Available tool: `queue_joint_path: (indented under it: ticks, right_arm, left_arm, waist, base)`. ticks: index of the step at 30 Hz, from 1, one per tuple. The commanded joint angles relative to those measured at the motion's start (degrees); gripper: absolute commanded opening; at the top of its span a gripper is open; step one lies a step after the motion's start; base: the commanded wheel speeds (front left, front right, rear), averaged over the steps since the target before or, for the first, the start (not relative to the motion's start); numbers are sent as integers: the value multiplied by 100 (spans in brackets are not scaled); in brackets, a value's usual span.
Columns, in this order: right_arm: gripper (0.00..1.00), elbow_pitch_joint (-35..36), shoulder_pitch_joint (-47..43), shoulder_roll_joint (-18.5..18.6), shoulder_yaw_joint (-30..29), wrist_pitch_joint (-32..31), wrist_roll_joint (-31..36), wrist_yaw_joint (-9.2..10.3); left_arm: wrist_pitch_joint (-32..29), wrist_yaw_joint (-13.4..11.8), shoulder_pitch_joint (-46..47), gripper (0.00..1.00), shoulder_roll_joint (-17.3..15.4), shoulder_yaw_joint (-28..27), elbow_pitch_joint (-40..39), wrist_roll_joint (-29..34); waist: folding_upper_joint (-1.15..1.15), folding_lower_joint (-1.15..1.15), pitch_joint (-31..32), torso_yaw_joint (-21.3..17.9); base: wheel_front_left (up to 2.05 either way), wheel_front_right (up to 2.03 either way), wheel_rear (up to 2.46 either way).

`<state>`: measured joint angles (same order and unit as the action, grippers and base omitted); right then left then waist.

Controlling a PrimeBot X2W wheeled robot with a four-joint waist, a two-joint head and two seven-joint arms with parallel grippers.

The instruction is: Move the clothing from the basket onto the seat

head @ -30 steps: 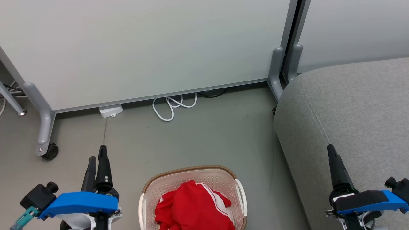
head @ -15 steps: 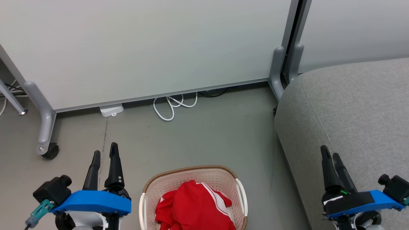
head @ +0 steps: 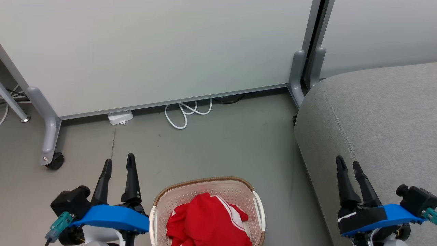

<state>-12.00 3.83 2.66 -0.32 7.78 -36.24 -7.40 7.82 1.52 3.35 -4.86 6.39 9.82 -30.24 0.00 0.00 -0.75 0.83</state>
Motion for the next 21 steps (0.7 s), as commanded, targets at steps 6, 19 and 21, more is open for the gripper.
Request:
queue_joint_path:
  ticks: [6, 19, 21]
  right_arm:
    - [100, 78, -11, 29, 63, 134, 458, -11]
    - [100, 79, 5, 31, 148, 319, 1163, -12]
    - [100, 83, 5, 31, 164, 341, 1258, -12]
  left_arm:
    - [132, -74, 72, 100, -77, 123, -75, 450]
    - [311, -101, 64, 100, -103, 284, -87, 1131]
    - [338, -93, 58, 100, -104, 296, -86, 1233]
  waist:
    - [0, 0, 3, 5]
    - [0, 0, -24, 18]
    - [0, 0, -28, 20]
  base:
    - [0, 0, 0]
    - [0, 0, 0]
    - [0, 0, 0]
